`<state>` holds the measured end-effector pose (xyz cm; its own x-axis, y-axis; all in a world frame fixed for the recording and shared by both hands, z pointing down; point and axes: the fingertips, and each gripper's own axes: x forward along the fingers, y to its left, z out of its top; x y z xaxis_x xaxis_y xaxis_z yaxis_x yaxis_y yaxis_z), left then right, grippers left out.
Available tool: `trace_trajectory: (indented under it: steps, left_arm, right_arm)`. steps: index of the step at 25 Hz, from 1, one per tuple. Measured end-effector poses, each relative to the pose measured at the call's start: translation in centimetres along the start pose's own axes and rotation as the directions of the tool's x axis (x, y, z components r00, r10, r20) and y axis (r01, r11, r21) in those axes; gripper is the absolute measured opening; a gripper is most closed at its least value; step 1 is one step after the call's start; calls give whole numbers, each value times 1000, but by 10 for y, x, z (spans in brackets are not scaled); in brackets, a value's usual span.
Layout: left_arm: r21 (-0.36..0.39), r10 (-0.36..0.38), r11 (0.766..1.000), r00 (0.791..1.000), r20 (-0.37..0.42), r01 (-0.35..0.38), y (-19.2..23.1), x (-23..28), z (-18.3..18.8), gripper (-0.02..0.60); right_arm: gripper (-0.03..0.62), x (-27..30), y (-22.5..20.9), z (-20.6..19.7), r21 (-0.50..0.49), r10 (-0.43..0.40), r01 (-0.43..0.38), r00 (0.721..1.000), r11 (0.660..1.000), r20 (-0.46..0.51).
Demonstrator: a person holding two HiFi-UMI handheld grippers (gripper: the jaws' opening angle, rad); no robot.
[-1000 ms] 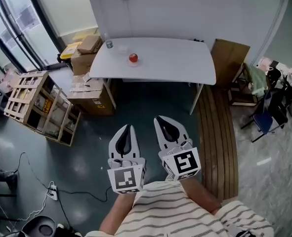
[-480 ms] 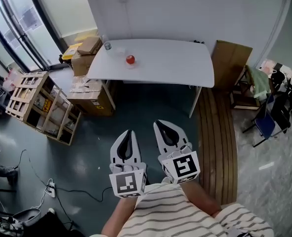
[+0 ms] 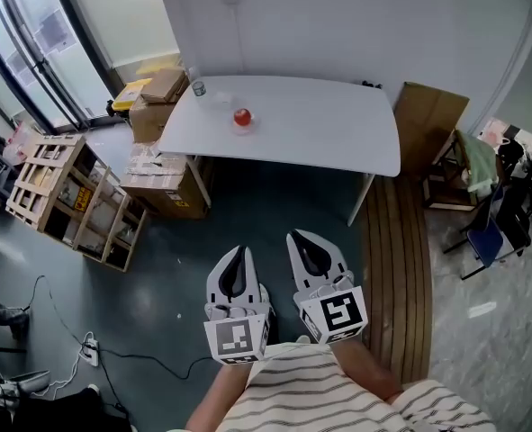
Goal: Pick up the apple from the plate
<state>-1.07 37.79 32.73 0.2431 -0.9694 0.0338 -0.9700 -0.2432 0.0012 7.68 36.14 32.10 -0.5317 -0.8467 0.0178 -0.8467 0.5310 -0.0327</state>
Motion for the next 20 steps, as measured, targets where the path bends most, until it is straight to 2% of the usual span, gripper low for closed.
trace_trajectory:
  steps: [9, 20]
  left_arm:
    - [-5, -46, 999, 999, 0, 46, 59, 112, 0, 5]
    - [-1, -62, 998, 998, -26, 62, 130, 203, -6, 5]
  right_arm:
    - [12, 116, -39, 3, 2, -42, 42, 999, 999, -3]
    - [12, 232, -54, 1, -10, -75, 75, 997, 997, -21]
